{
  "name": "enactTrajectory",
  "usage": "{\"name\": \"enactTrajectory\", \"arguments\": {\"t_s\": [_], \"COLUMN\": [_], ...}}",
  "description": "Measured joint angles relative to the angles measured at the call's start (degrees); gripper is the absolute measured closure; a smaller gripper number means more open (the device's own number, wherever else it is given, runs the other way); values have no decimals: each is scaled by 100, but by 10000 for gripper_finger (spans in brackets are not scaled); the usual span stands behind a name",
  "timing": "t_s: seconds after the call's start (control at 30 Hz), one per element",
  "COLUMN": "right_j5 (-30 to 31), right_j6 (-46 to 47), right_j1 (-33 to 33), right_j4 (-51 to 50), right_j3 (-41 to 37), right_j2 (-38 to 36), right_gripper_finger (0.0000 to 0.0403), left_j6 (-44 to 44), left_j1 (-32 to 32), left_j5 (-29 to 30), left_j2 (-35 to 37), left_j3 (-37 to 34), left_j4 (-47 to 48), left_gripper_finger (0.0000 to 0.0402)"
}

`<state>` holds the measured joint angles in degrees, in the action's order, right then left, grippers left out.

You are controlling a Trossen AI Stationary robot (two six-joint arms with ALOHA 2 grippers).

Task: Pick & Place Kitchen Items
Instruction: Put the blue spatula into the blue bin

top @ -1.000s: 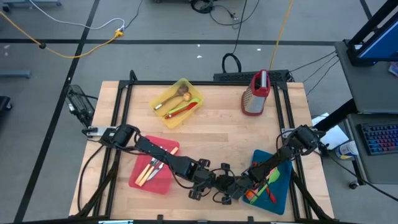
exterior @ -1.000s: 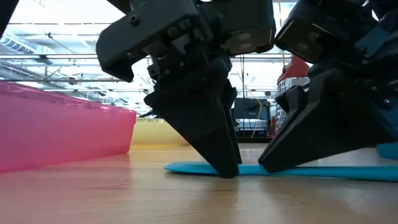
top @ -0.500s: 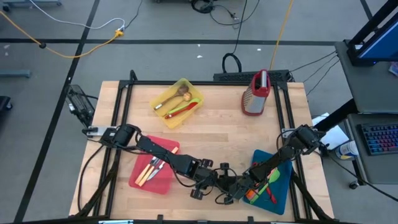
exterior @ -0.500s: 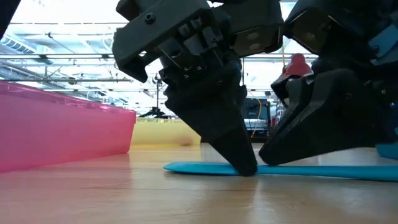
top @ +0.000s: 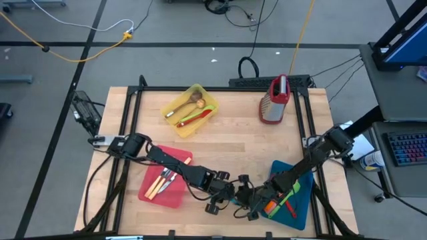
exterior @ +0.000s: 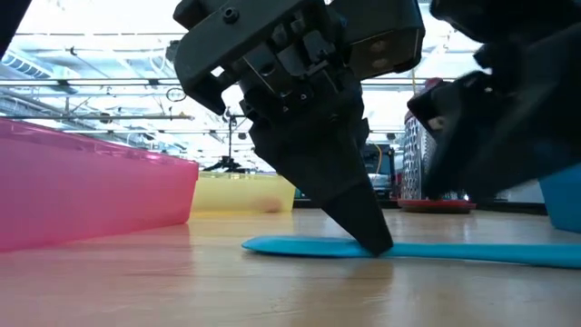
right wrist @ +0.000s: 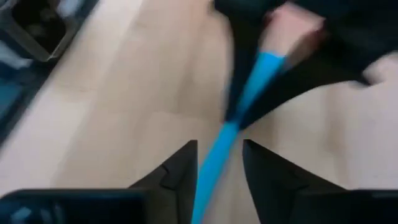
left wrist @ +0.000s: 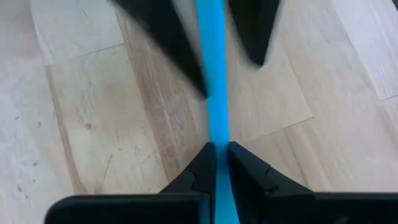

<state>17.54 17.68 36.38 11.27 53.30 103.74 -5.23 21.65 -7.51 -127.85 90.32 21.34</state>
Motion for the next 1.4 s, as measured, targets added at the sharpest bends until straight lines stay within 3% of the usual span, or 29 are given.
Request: {"name": "enactTrajectory", "arguments": {"t_s": [0.13, 0.43, 0.77, 0.97, 1.17, 1.3, 1.4], "right_j5": [-544, -608, -1376, -1289, -585, -260, -350], "right_j6": [281, 998, 1295, 1191, 518, 61, 36], "right_j1": [17, 2, 39, 367, 663, 618, 450], "right_j4": [2, -834, -595, -941, -1121, -1312, -1353], "right_j3": [0, 22, 15, 21, 17, 17, 11], "right_j2": [-10, 173, 166, 164, 170, 175, 173], "right_gripper_finger": [260, 248, 248, 248, 251, 272, 297], "left_j6": [0, -7, -273, -274, -278, -346, -580], "left_j1": [-3, -9, 2, 39, 31, 11, 13], "left_j5": [4, 222, 326, 352, 351, 369, 417], "left_j2": [88, 308, 310, 319, 319, 321, 321], "left_j3": [-2, -10, -15, -15, -15, -15, -15], "left_j4": [122, 577, 730, 882, 861, 840, 800], "left_gripper_finger": [371, 373, 372, 371, 371, 371, 371]}}
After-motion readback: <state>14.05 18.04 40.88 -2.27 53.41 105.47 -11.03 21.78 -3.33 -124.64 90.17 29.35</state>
